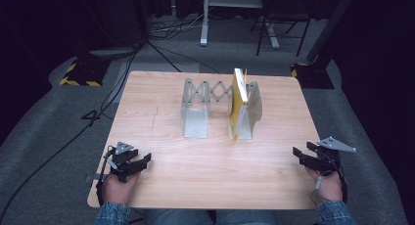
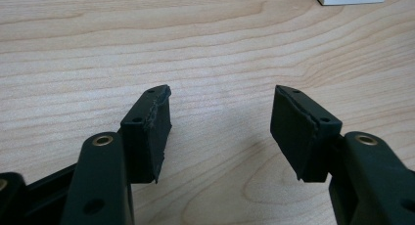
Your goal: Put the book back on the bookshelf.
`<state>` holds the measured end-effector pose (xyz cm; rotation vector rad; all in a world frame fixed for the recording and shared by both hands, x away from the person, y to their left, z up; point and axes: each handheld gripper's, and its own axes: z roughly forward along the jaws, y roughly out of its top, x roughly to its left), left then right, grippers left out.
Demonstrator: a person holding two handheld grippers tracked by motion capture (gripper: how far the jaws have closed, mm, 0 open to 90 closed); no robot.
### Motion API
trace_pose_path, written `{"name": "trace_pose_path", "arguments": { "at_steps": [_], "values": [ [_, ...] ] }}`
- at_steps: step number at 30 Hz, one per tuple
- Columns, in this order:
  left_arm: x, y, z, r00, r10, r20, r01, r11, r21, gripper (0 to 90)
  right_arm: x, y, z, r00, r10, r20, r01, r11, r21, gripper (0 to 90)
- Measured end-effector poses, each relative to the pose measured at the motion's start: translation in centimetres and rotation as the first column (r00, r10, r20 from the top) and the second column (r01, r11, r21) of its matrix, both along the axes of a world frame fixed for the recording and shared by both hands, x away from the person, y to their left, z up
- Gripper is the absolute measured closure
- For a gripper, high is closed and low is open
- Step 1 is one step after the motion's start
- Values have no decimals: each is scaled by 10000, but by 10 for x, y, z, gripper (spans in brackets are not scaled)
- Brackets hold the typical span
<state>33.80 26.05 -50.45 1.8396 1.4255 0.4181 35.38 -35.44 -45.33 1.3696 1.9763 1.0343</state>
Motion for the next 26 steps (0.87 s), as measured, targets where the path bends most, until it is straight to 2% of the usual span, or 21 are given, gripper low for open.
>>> {"name": "trace_pose_path", "arguments": {
  "at_steps": [6, 14, 19, 26],
  "values": [
    [0, 0, 0, 10000, 2, -3, -2, 10000, 0, 405, 2, -12, -22, 9983, -334, -485, 323, 9992, -229, 347],
    [0, 0, 0, 10000, 12, -17, -12, 10000, -14, 404, 4, -20, -44, 9914, -448, -1232, 404, 9984, -386, 327],
    [0, 0, 0, 10000, 0, -6, 0, 10000, -5, 404, 2, -18, -51, 9950, -370, -926, 323, 9981, -517, 280],
    [0, 0, 0, 10000, -26, -9, 26, 10000, -69, 399, 5, -18, -51, 9938, -177, -1095, 113, 9982, -589, 161]
  ]
}}
